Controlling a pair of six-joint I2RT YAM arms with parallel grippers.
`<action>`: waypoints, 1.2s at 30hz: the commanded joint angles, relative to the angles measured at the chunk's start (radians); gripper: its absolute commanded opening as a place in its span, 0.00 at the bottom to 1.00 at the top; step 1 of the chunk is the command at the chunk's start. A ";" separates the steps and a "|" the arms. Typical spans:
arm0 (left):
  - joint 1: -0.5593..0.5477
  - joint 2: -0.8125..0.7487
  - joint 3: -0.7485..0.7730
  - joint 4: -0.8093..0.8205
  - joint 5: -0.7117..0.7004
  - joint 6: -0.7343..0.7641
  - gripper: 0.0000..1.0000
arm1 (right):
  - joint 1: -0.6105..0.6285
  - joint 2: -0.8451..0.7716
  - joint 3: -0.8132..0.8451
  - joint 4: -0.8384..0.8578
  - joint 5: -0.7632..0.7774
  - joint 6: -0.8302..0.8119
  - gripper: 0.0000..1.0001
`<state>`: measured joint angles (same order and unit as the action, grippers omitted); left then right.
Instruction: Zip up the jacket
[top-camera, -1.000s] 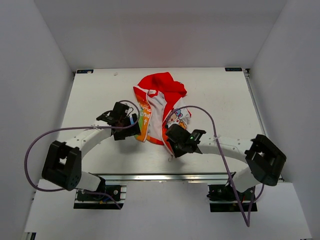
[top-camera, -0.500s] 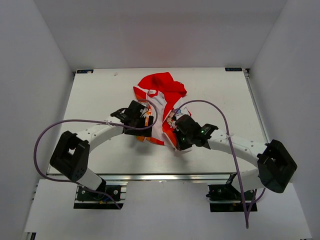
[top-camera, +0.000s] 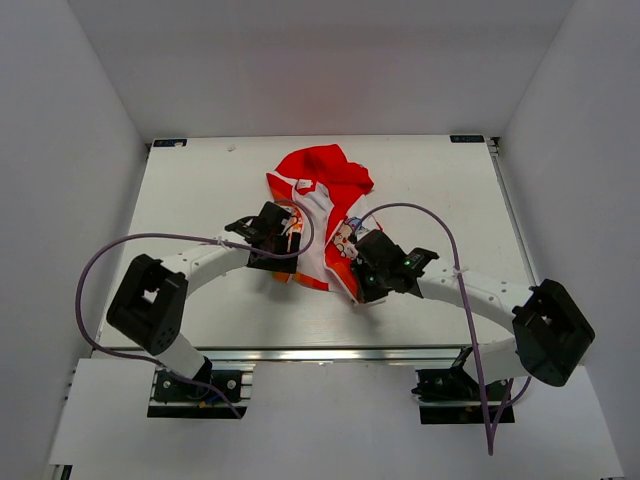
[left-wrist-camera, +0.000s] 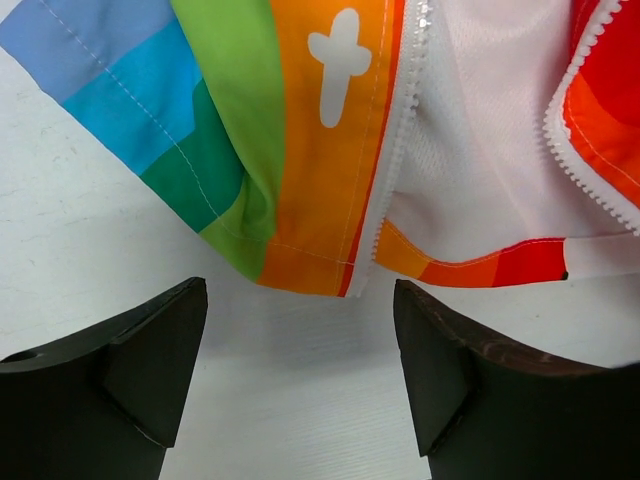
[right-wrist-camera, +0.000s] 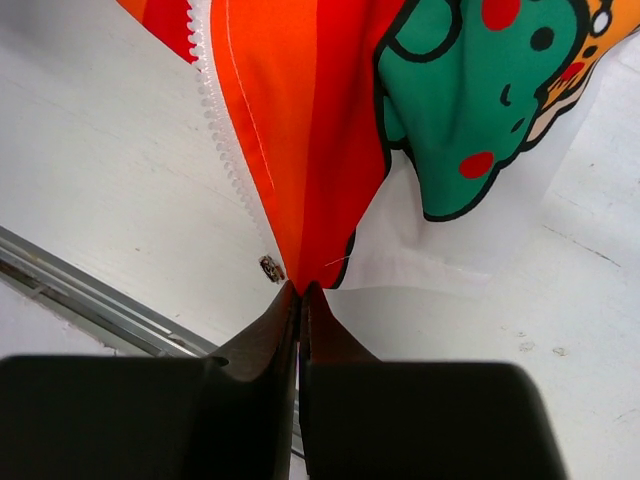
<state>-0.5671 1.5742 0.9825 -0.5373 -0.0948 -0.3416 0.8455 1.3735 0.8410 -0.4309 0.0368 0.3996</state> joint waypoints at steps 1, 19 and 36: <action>0.001 0.012 0.007 0.014 -0.037 -0.004 0.83 | -0.008 -0.010 -0.014 0.004 -0.014 -0.008 0.00; -0.023 0.175 0.025 -0.019 -0.063 -0.016 0.67 | -0.034 -0.011 -0.056 0.018 -0.009 -0.008 0.00; -0.062 0.172 0.013 -0.038 -0.114 -0.036 0.00 | -0.062 -0.019 -0.068 0.055 0.000 0.007 0.00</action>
<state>-0.6323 1.7374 1.0428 -0.5404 -0.1772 -0.3717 0.7982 1.3731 0.7692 -0.4133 0.0254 0.4042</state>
